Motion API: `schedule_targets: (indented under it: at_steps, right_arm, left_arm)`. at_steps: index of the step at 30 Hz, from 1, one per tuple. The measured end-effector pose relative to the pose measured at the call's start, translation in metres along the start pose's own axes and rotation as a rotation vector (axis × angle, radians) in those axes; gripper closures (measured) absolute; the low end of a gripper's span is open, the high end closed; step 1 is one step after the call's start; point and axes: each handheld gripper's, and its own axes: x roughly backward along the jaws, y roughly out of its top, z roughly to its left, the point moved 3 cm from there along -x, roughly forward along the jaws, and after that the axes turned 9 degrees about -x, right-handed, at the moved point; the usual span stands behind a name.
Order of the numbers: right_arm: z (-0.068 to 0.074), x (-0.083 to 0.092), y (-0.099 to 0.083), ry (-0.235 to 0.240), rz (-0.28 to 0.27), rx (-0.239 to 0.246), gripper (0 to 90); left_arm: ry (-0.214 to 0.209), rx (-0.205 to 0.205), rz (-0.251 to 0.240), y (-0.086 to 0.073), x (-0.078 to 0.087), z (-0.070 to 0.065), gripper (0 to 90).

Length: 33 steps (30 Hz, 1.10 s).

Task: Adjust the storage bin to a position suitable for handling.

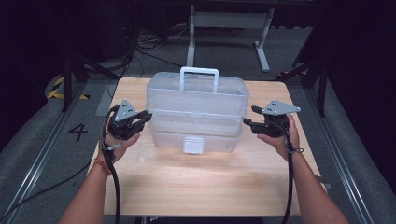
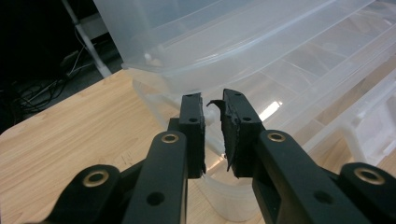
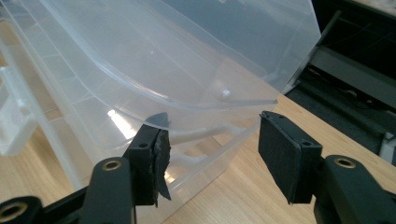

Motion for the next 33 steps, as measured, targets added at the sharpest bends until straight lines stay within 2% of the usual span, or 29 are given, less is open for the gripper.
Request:
schedule_targets:
  at_steps: [3, 10, 13, 17, 21, 23, 26, 30, 33]
  right_arm:
    - [0.001, -0.001, 0.002, -0.021, -0.012, 0.012, 44.5]
    - [-0.004, 0.000, 0.010, -0.029, -0.077, -0.034, 44.5]
    - [-0.006, -0.001, 0.012, -0.027, -0.086, -0.044, 44.6]
    - [-0.009, -0.003, 0.019, -0.035, -0.098, -0.053, 45.6]
    - [-0.010, -0.007, 0.024, -0.047, -0.103, -0.044, 47.9]
    - [-0.010, -0.009, 0.026, -0.047, -0.098, -0.042, 49.3]
    - [-0.009, -0.013, 0.029, -0.059, -0.094, -0.009, 54.1]
    - [-0.006, -0.015, 0.034, -0.067, -0.100, -0.008, 55.4]
    - [-0.010, -0.015, 0.038, -0.078, -0.120, -0.016, 56.4]
  left_arm:
    - [-0.009, 0.008, -0.010, -0.001, 0.003, 0.000, 75.8]
    - [-0.032, 0.000, 0.011, -0.011, 0.001, -0.007, 68.8]
    - [-0.055, 0.003, 0.013, -0.015, 0.000, -0.009, 60.5]
    - [-0.099, -0.011, 0.033, -0.020, -0.002, -0.014, 54.4]
    - [-0.106, -0.027, 0.057, -0.022, -0.005, -0.018, 47.8]
    - [-0.124, -0.035, 0.068, -0.023, -0.006, -0.020, 46.0]
    - [-0.136, -0.046, 0.072, -0.025, -0.007, -0.023, 44.7]
    - [-0.161, -0.020, 0.065, -0.028, -0.009, -0.024, 44.8]
    - [-0.170, -0.028, 0.061, -0.029, -0.009, -0.025, 44.9]
